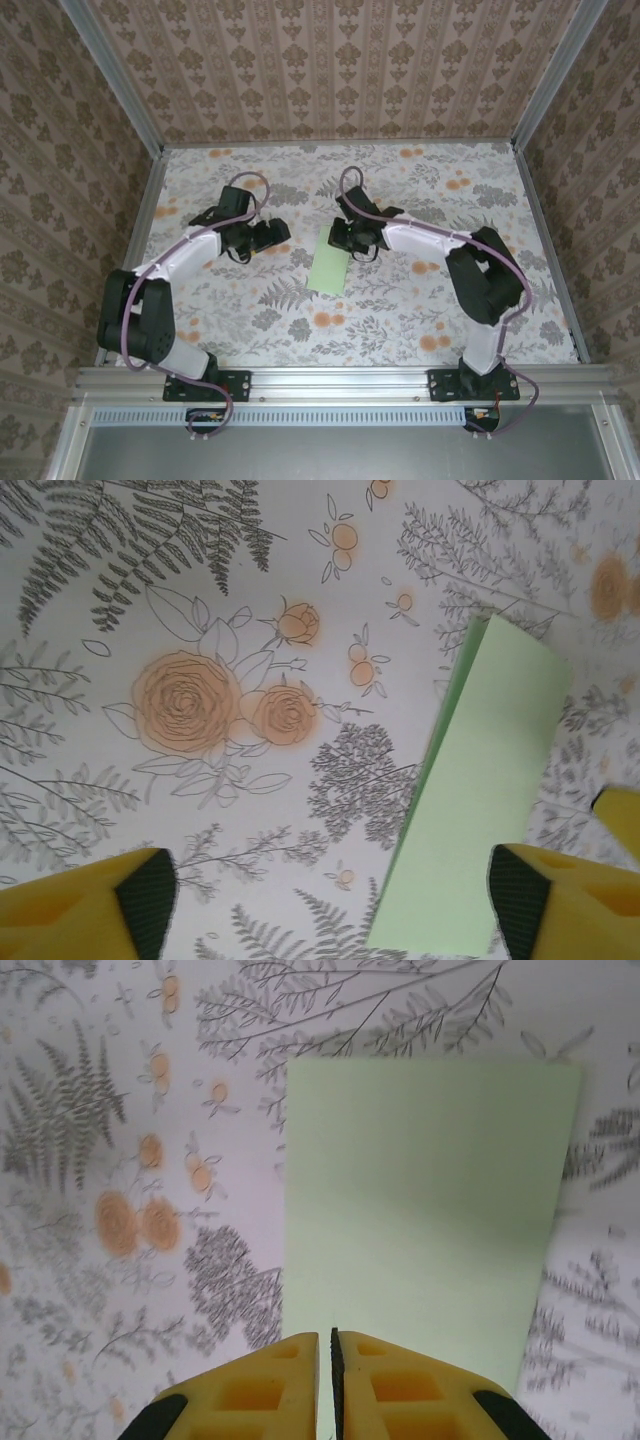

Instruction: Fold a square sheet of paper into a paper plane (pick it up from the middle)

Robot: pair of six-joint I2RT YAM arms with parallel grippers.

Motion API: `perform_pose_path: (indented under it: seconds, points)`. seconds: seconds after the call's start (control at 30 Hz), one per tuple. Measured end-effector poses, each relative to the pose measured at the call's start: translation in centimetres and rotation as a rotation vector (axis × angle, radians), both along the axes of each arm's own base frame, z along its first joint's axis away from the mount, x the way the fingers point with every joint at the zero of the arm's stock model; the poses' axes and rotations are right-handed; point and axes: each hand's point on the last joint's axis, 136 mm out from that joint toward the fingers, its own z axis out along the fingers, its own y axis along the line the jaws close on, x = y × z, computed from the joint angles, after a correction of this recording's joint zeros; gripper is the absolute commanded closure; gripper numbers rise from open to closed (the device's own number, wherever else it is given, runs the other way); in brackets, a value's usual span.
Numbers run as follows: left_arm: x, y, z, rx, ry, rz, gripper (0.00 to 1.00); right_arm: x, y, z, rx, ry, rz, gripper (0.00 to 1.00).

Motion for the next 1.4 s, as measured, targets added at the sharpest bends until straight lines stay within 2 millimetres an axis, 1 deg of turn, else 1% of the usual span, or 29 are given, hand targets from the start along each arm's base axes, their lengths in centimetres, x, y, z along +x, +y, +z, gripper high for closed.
perform_pose_path:
  seconds: [0.07,0.23,0.33,0.43,0.53,0.57,0.7,0.77,0.87,0.93,1.0,1.03,1.07,1.1,1.13,1.17,1.27,1.33,1.4]
  points:
    - [-0.2,0.3,-0.2,0.015,-0.005,-0.001,0.0,1.0,-0.1,-1.2,-0.026,0.019,0.012,0.87]
    - [-0.3,0.8,-0.1,0.036,-0.025,0.002,0.0,2.3,-0.2,-3.4,-0.063,0.061,0.022,0.88]
    - [-0.5,1.1,0.2,0.042,-0.05,0.008,0.0,2.6,-0.7,-3.9,-0.077,0.076,0.013,0.88]
    - [-0.7,1.2,0.4,0.04,-0.063,0.009,0.0,2.6,-1.9,-4.4,-0.097,0.089,-0.025,0.89]
    - [-0.8,0.8,0.8,0.034,-0.079,-0.004,0.0,1.8,-4.0,-5.8,-0.122,0.122,-0.083,0.89]
    - [-1.0,0.4,0.9,0.032,-0.085,-0.015,0.0,1.8,-4.7,-5.4,-0.127,0.112,-0.105,0.89]
    - [-1.9,-1.8,1.1,0.023,-0.1,-0.081,0.02,0.0,-8.1,-5.0,-0.178,0.114,-0.198,0.88]
    - [-2.6,-3.3,1.2,0.016,-0.108,-0.121,0.03,-1.3,-9.8,-4.9,-0.194,0.121,-0.25,0.88]
    - [-3.7,-5.5,1.4,-0.005,-0.115,-0.165,0.08,-3.6,-11.6,-4.8,-0.195,0.138,-0.316,0.88]
    - [-4.4,-7.0,1.4,-0.033,-0.119,-0.186,0.13,-4.8,-12.2,-4.7,-0.175,0.14,-0.346,0.88]
    - [-5.4,-8.4,1.1,-0.061,-0.113,-0.203,0.21,-5.8,-12.5,-4.5,-0.147,0.136,-0.354,0.86]
    - [-6.0,-9.2,0.9,-0.074,-0.107,-0.211,0.26,-6.2,-12.5,-4.2,-0.132,0.129,-0.351,0.84]
    - [-6.7,-9.9,0.7,-0.087,-0.098,-0.219,0.3,-6.3,-12.4,-3.6,-0.11,0.113,-0.34,0.82]
    - [-7.1,-10.7,0.5,-0.096,-0.091,-0.23,0.33,-6.3,-12.1,-3.0,-0.091,0.094,-0.327,0.81]
    - [-7.6,-11.6,0.3,-0.107,-0.082,-0.238,0.37,-6.1,-11.9,-2.1,-0.067,0.067,-0.311,0.81]
    - [-8.0,-12.4,0.0,-0.118,-0.073,-0.243,0.42,-5.9,-11.5,-1.1,-0.038,0.033,-0.292,0.81]
    - [-9.0,-14.4,-1.2,-0.144,-0.032,-0.242,0.54,-6.0,-10.6,0.9,0.048,-0.045,-0.243,0.83]
    - [-9.4,-15.3,-2.1,-0.15,-0.006,-0.237,0.59,-6.6,-10.0,0.9,0.097,-0.058,-0.206,0.85]
    - [-9.5,-15.8,-2.9,-0.15,0.02,-0.224,0.61,-7.4,-9.5,-0.1,0.117,-0.039,-0.16,0.88]
